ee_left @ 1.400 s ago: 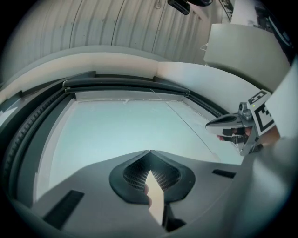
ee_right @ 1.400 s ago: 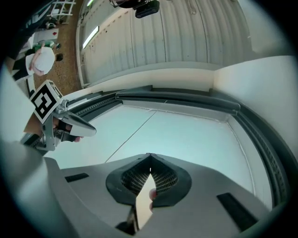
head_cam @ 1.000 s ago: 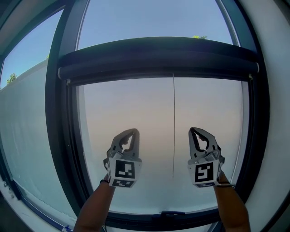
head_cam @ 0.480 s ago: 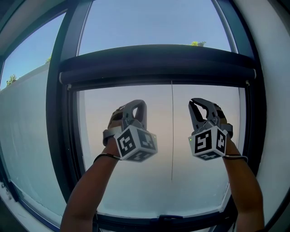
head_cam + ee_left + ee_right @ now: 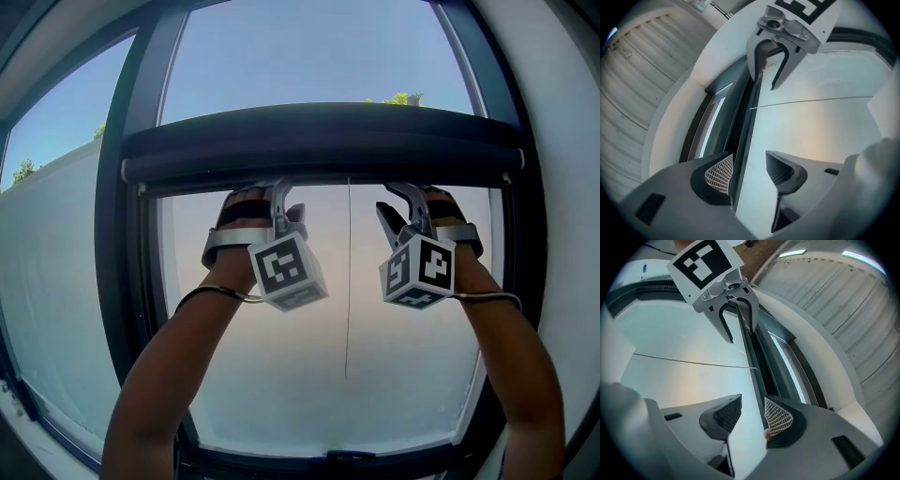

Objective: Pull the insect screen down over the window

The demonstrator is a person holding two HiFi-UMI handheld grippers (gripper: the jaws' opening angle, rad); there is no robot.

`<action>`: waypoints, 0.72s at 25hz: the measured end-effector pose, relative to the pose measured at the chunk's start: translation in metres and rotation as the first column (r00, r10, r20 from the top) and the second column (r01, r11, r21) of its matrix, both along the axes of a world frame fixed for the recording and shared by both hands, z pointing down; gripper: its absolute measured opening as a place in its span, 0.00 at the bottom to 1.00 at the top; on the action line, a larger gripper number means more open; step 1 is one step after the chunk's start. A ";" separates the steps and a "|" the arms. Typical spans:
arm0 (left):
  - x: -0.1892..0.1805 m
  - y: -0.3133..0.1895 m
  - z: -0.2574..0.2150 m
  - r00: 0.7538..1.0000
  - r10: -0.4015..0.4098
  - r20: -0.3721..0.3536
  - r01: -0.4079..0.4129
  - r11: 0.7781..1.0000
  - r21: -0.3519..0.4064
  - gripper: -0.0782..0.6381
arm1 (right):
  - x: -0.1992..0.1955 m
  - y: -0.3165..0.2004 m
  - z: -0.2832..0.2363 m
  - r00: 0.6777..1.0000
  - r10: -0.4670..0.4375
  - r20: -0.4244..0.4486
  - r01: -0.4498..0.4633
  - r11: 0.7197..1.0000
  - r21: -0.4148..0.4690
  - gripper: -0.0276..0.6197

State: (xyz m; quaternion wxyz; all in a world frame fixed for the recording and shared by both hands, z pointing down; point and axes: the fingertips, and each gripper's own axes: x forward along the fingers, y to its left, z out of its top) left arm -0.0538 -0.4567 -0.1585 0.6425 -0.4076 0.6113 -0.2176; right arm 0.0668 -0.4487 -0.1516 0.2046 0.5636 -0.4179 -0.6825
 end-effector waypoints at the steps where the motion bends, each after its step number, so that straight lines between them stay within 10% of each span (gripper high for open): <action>1: 0.000 -0.003 -0.003 1.000 -0.025 0.012 0.025 1.000 0.000 0.40 | 0.000 -0.001 -0.005 1.000 0.022 -0.013 -0.022 1.000 0.006 0.26; 18: -0.006 -0.028 -0.017 0.986 -0.153 0.063 0.157 0.986 -0.061 0.42 | 0.007 -0.031 -0.026 0.960 0.267 -0.090 -0.270 0.962 -0.031 0.32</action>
